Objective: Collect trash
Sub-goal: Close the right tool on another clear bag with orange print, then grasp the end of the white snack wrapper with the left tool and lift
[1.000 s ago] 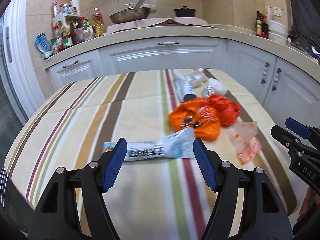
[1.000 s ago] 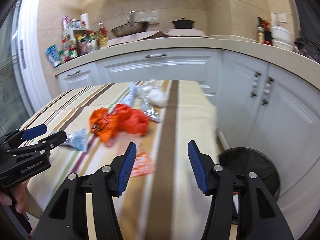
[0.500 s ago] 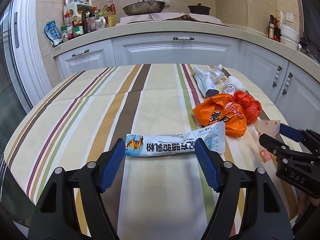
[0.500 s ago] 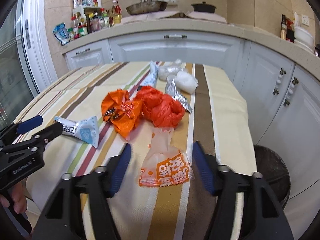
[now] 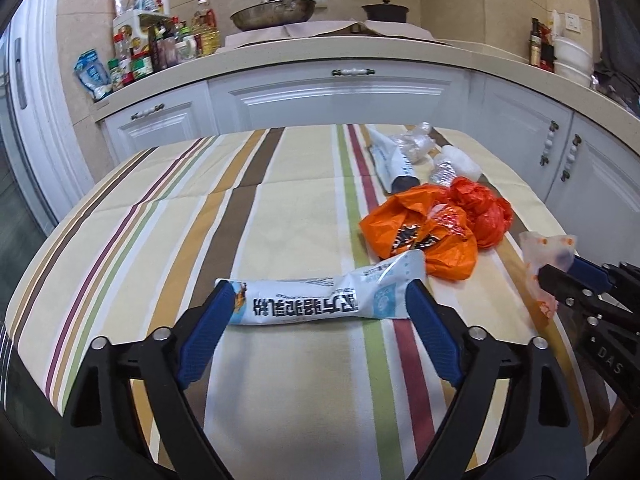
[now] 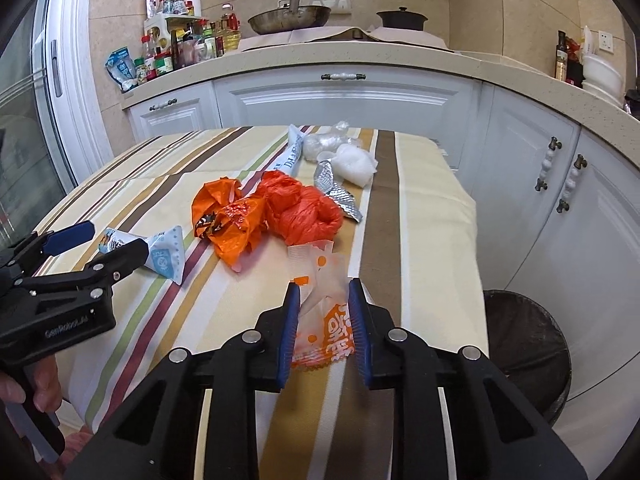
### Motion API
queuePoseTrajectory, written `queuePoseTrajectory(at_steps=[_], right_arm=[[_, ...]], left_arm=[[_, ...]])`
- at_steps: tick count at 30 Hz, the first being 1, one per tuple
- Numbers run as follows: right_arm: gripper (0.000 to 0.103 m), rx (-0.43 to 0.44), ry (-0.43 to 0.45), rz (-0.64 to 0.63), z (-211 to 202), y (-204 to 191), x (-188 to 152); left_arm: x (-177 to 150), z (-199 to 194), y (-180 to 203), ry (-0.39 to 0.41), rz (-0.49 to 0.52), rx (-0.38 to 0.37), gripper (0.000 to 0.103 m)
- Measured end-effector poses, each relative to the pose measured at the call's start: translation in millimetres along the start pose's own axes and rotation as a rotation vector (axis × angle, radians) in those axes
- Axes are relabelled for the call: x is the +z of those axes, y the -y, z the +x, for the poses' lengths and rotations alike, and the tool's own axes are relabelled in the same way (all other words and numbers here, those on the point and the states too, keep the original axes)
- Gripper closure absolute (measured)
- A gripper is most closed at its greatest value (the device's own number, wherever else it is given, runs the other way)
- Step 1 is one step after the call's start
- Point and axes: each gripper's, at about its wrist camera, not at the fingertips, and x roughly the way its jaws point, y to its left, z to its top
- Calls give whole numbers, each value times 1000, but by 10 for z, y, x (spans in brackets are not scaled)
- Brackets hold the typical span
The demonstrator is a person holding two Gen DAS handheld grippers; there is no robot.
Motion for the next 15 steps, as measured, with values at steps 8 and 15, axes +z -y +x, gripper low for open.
queuePoseTrajectory(at_steps=[8,15], right_arm=[[77,11,24,24,-50,78,9],[77,8,29,31,-77,113,11]], left_arm=[[-70,126,-69,-64,-4,33,15],[43,280,-131,-78,-24,28,15]])
